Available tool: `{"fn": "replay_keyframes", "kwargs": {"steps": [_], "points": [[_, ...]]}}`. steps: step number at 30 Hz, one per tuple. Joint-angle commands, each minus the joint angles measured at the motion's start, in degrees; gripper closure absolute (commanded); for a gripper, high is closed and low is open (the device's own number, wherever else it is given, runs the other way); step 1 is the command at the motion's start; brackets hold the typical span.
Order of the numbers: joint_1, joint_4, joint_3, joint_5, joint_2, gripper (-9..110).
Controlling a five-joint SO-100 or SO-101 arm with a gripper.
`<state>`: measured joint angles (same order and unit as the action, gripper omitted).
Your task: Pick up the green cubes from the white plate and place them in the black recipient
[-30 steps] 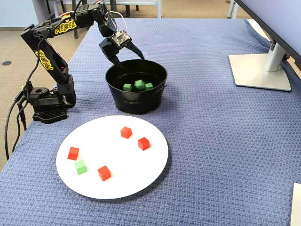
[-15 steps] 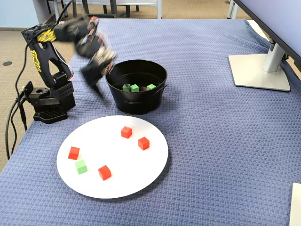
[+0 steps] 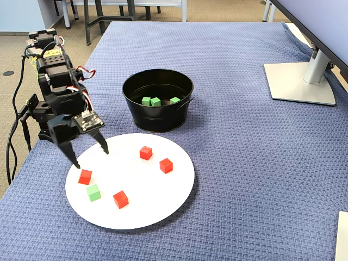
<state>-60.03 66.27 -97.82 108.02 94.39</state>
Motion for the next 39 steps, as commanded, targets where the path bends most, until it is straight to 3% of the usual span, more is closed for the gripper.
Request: {"fn": "replay_keyframes", "kwargs": {"steps": [1,17,39], "points": [[-2.5,0.0,6.7,1.4,-2.3,73],[-1.1,-9.1,8.2,-8.0,-15.0,77],[-0.5,-16.5,3.8,-8.3,-20.1,82]]}}
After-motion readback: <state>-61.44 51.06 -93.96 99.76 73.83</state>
